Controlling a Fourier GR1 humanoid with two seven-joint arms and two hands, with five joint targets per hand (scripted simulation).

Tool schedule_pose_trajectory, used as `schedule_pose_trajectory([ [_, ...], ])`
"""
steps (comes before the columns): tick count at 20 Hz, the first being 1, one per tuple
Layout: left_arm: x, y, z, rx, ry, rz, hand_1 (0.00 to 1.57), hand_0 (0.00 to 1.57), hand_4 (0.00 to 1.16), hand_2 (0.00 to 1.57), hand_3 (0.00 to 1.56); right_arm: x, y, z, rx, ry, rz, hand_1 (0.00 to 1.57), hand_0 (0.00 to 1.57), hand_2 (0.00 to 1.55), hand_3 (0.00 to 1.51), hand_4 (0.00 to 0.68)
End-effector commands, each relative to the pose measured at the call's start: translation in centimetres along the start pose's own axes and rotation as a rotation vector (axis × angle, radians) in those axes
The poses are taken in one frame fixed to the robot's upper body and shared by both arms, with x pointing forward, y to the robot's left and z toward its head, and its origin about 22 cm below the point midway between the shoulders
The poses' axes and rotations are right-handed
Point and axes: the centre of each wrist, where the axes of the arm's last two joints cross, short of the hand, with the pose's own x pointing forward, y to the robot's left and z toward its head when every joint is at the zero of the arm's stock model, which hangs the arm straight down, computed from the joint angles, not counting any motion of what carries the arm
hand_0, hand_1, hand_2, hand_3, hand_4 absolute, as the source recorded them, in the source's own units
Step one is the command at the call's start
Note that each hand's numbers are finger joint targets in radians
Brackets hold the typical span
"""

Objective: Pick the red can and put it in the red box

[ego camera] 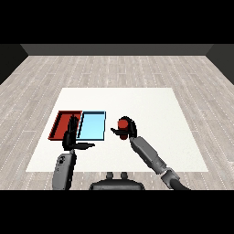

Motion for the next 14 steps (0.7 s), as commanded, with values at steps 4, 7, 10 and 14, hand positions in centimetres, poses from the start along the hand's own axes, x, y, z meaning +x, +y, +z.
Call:
schedule_pose_trajectory([
  [4, 1.1, -2.0, 0.1, -0.05, -0.005, 0.01, 0.0, 0.0, 0.0, 0.0, 0.0, 3.0, -2.8, 0.6, -0.021, -0.129, 0.022, 1.57, 1.57, 1.47, 1.4, 0.595],
  [7, -0.3, -2.4, -1.0, -0.058, 0.014, 0.027, 0.0, 0.0, 0.0, 0.0, 0.0, 6.0, -2.8, 1.0, -0.041, -0.194, 0.025, 1.57, 1.57, 1.47, 1.4, 0.61],
  [10, 0.3, -3.6, -1.1, -0.12, 0.029, 0.076, 0.0, 0.0, 0.0, 0.0, 0.0, 9.0, -2.5, 2.8, -0.061, -0.229, 0.021, 1.52, 1.52, 1.45, 1.4, 0.6],
  [14, 1.9, -4.9, -1.4, -0.184, 0.047, 0.129, 0.0, 0.0, 0.0, 0.0, 0.0, 9.5, -2.6, 1.7, -0.05, -0.283, -0.005, 1.56, 1.56, 1.46, 1.41, 0.611],
])
